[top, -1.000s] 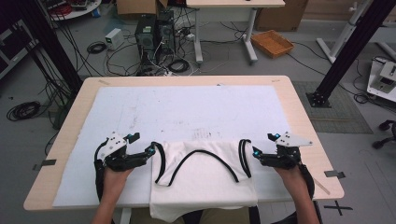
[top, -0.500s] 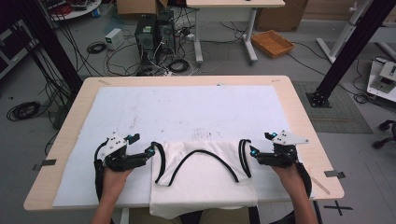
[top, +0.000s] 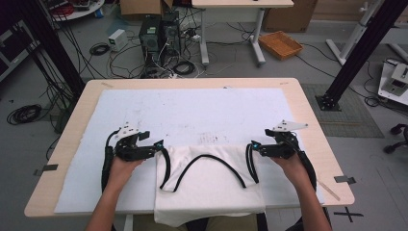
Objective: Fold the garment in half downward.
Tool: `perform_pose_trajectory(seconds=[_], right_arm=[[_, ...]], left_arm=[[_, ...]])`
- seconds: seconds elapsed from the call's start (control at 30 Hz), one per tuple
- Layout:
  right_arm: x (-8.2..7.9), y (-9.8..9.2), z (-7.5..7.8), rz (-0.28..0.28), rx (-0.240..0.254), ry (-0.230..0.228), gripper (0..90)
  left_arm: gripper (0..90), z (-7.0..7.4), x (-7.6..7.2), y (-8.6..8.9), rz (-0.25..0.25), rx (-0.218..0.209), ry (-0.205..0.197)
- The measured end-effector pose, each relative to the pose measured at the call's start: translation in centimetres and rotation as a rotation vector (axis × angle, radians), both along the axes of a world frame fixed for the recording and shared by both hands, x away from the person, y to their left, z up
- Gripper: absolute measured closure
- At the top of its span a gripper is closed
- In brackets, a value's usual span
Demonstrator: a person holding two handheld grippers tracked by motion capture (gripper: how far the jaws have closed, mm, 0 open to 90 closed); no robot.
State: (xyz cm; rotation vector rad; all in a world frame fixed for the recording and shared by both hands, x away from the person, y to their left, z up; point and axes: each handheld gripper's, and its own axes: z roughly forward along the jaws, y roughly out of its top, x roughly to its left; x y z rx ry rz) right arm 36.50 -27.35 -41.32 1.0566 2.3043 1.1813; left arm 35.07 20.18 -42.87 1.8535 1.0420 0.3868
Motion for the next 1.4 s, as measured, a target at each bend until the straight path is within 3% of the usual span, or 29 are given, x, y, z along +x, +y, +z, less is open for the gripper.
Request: perform_pose_trajectory(seconds=[0.13,0.33,0.37,0.43,0.53,0.57,0.67,0.73,0.83,0.93,1.13,1.23,1.33,1.4], right_arm=[[1.4,1.5,-0.6,0.057,-0.057,0.076,40.4],[2.4,2.1,-2.3,0.107,-0.145,0.167,52.7],[2.4,2.2,-2.4,0.116,-0.158,0.183,54.2],[2.3,2.1,-2.4,0.133,-0.163,0.170,57.6],[2.3,2.0,-2.4,0.146,-0.160,0.172,61.5],[2.3,1.9,-2.4,0.152,-0.157,0.174,65.4],[1.9,2.1,-2.3,0.182,-0.158,0.180,81.9],[1.5,2.3,-2.1,0.191,-0.179,0.171,84.6],[1.4,2.3,-1.9,0.176,-0.180,0.140,85.5],[1.7,2.2,-1.2,0.113,-0.149,0.061,85.8],[3.4,2.3,0.3,-0.070,-0.117,-0.099,85.8],[3.5,2.2,1.0,-0.117,-0.075,-0.151,85.7],[2.9,1.9,1.1,-0.109,-0.055,-0.166,85.6],[2.0,1.6,1.1,-0.104,-0.043,-0.191,85.6]], left_arm=[[31.0,-0.9,0.7,-0.6,-0.040,0.041,0.072],[38.2,-1.8,1.0,-1.2,-0.087,0.133,0.115],[41.5,-1.9,1.0,-1.2,-0.094,0.140,0.109],[49.1,-1.8,0.9,-1.3,-0.111,0.155,0.101],[74.5,-1.6,0.6,-1.1,-0.135,0.160,0.090],[79.3,-1.6,0.5,-1.2,-0.134,0.162,0.094],[82.1,-1.4,0.4,-0.9,-0.138,0.129,0.092],[82.5,-1.3,0.4,-0.6,-0.142,0.086,0.086],[83.4,-0.8,0.4,0.1,-0.096,0.007,0.059],[83.9,-0.1,0.9,0.4,-0.025,-0.090,0.020],[84.0,1.2,3.3,0.5,0.118,-0.175,-0.037],[83.9,1.8,3.4,0.6,0.114,-0.248,-0.075],[83.7,2.1,2.5,0.7,0.078,-0.217,-0.100],[83.7,2.1,1.6,0.9,0.053,-0.227,-0.118]])
